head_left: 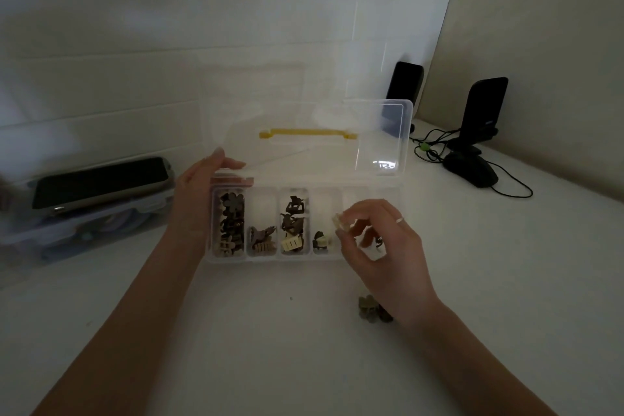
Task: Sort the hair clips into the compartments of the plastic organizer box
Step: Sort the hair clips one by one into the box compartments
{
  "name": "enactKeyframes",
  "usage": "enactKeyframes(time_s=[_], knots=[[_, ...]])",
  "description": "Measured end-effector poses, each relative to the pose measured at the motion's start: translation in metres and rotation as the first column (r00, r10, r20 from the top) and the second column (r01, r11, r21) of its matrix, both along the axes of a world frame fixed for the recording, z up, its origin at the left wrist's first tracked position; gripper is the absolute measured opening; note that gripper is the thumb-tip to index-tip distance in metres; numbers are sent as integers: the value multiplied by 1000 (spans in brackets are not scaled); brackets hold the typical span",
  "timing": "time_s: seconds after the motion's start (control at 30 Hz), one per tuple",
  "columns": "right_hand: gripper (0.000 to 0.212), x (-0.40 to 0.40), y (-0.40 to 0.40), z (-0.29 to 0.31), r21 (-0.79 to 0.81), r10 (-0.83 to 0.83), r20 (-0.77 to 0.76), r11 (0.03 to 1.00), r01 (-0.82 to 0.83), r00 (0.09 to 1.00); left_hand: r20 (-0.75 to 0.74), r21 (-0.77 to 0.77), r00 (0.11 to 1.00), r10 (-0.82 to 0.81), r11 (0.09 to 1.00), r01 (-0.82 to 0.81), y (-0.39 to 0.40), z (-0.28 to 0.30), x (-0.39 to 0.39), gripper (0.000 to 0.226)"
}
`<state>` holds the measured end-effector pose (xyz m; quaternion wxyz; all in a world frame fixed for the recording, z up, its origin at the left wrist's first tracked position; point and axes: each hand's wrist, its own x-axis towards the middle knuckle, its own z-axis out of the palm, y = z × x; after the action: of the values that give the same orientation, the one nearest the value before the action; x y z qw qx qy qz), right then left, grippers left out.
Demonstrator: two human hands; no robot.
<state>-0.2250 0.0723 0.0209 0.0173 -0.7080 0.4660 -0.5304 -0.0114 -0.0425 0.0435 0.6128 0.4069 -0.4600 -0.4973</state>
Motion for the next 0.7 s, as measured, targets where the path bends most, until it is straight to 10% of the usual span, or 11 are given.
enactKeyframes(time_s=[0.7], knots=[[14, 8, 4, -4, 22, 4, -51, 1000, -3, 999, -27, -47, 999, 27, 999, -28, 12, 7, -5, 31]])
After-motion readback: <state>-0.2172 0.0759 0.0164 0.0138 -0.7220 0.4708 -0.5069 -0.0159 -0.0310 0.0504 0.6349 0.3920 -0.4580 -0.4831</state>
